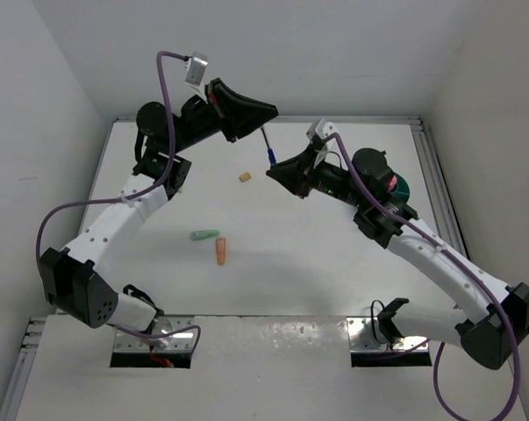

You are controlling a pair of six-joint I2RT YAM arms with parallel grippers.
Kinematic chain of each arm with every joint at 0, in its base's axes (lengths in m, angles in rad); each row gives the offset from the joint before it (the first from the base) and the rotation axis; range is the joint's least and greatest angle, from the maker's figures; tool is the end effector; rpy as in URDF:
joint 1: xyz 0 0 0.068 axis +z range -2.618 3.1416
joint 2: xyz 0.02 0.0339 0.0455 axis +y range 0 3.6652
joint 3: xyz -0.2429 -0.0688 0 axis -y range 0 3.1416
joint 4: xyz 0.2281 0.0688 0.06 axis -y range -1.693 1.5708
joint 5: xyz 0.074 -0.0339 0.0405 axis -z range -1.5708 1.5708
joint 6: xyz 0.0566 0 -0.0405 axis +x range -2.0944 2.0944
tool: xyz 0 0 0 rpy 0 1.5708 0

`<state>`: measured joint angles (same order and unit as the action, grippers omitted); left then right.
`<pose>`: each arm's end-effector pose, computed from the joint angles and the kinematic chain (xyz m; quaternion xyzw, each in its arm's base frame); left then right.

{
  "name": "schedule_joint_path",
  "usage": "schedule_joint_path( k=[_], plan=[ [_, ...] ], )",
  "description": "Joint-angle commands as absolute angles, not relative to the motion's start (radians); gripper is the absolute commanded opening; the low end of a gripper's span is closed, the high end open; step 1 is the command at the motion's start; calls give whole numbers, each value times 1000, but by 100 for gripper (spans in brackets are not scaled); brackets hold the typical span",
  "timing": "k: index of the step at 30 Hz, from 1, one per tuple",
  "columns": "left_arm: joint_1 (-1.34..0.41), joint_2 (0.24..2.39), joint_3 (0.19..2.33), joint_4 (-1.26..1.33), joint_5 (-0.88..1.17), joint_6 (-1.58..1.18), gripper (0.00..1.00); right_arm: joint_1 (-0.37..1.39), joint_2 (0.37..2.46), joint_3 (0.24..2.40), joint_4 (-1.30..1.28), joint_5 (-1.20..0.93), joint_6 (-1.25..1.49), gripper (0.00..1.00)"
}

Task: Sort the stationery into containers
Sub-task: Close the pen cap on the pen.

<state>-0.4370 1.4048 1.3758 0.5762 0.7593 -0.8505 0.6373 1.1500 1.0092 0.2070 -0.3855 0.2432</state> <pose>0.2624 -0.1656 0.4663 0.2229 0.5115 -0.6312 0.5388 0.2133 0.1844 0.3710 -0.2685 0.6303 0.4238 0.5925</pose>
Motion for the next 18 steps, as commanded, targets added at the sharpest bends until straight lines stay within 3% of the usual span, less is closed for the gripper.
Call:
schedule_joint_path(
  k=[1,16,18],
  plan=[
    [-436,1436,1390,482,867,-867,0,634,1091,1046,485,-370,236,0],
    [-419,1453,1448,532,864,-916,0,634,1091,1042,456,-379,233,0],
    [-420,1451,1447,540,867,-920,0,634,1095,1049,434,-377,236,12]
  ],
)
